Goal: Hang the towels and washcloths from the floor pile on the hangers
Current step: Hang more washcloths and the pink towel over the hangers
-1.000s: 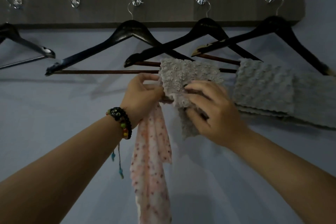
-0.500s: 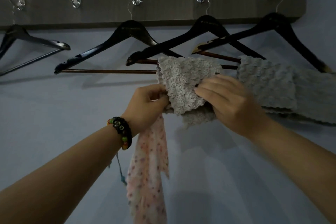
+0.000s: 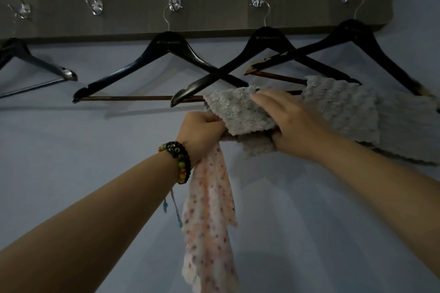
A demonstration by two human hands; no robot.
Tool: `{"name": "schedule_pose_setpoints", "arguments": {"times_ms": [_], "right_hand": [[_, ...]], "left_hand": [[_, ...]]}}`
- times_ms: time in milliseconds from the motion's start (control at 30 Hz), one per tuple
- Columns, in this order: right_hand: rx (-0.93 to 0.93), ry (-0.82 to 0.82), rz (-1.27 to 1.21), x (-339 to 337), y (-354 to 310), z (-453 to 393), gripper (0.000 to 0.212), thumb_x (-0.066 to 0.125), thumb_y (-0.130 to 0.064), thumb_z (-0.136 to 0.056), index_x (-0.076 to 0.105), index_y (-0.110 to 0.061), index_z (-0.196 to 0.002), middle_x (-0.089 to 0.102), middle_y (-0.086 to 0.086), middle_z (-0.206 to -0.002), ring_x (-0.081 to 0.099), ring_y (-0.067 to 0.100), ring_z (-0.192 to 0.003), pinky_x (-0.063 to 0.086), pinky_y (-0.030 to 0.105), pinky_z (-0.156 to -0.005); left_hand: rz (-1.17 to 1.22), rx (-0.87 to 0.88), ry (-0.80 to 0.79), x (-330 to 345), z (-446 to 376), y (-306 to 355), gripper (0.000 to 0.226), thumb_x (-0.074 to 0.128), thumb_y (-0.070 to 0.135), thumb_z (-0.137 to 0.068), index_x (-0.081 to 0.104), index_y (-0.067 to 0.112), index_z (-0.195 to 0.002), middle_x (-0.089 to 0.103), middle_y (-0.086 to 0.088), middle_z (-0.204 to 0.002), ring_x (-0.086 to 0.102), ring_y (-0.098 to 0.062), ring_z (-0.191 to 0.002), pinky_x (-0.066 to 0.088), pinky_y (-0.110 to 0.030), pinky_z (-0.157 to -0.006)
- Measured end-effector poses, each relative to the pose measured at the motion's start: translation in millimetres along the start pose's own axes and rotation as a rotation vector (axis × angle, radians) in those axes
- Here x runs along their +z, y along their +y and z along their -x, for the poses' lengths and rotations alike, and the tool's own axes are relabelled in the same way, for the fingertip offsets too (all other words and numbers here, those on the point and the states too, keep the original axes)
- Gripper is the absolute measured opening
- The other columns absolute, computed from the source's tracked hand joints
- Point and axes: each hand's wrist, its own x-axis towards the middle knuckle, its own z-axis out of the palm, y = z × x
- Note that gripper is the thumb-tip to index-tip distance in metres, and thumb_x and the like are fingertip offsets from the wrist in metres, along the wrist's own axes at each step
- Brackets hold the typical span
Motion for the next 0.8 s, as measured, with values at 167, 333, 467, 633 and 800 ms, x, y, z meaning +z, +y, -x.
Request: {"name": "schedule_pose_setpoints", "arguments": {"times_ms": [167, 333, 467, 633, 800], "right_hand": [[-0.229, 0.186, 0.179, 1.4, 8.1, -1.4, 0.045, 0.037, 0.007, -0.08, 0.069, -0.001, -0.11, 0.069, 0.017, -0.109, 0.065, 0.037, -0.106, 0.059, 0.045, -0.057], [-0.12, 0.147, 0.24, -1.7, -13.1, 10.5, 0.048, 0.033, -0.007, -0.082, 0.068, -0.002, -0.115, 0.069, 0.014, -0.115, 0.058, 0.035, -0.118, 0.059, 0.047, -0.066], [0.083, 0.052, -0.081, -4.7, -40.3, 13.5, 0.055, 0.036, -0.035, -0.084, 0.063, -0.008, -0.124, 0.061, 0.011, -0.129, 0.049, 0.029, -0.127, 0.045, 0.042, -0.096], [0.648, 0.16, -0.473, -7.0, -43.3, -17.2, 0.024, 0.053, -0.035, -0.094, 0.06, -0.015, -0.103, 0.062, 0.001, -0.099, 0.058, 0.012, -0.085, 0.05, 0.027, -0.07], [0.86, 0.187, -0.551, 14.5, -32.4, -41.4, 0.037, 0.063, -0.027, -0.087, 0.064, 0.01, -0.088, 0.066, 0.025, -0.082, 0.061, 0.038, -0.075, 0.051, 0.046, -0.065]], "left_hand": [[-0.189, 0.043, -0.03, -2.4, 3.8, -12.3, 0.027, 0.041, 0.019, -0.098, 0.06, 0.001, -0.095, 0.065, -0.006, -0.086, 0.061, -0.019, -0.077, 0.051, -0.04, -0.076], [-0.249, 0.019, 0.066, -11.7, 4.6, -26.1, 0.023, 0.032, 0.024, -0.101, 0.049, 0.009, -0.098, 0.058, -0.002, -0.089, 0.054, -0.02, -0.08, 0.046, -0.034, -0.071], [-0.198, 0.044, 0.042, -19.7, 7.7, -41.3, 0.023, 0.045, 0.017, -0.095, 0.053, 0.013, -0.117, 0.063, -0.003, -0.111, 0.06, -0.019, -0.097, 0.052, -0.041, -0.087], [0.006, 0.13, 0.096, -21.8, 6.9, -42.8, 0.033, 0.049, 0.007, -0.096, 0.059, 0.02, -0.125, 0.065, 0.008, -0.114, 0.061, -0.008, -0.101, 0.052, -0.014, -0.069], [0.189, -0.01, 0.077, -28.4, -4.9, -27.2, 0.021, 0.056, 0.014, -0.094, 0.068, 0.013, -0.112, 0.072, -0.003, -0.102, 0.068, -0.016, -0.089, 0.056, -0.025, -0.069]]}}
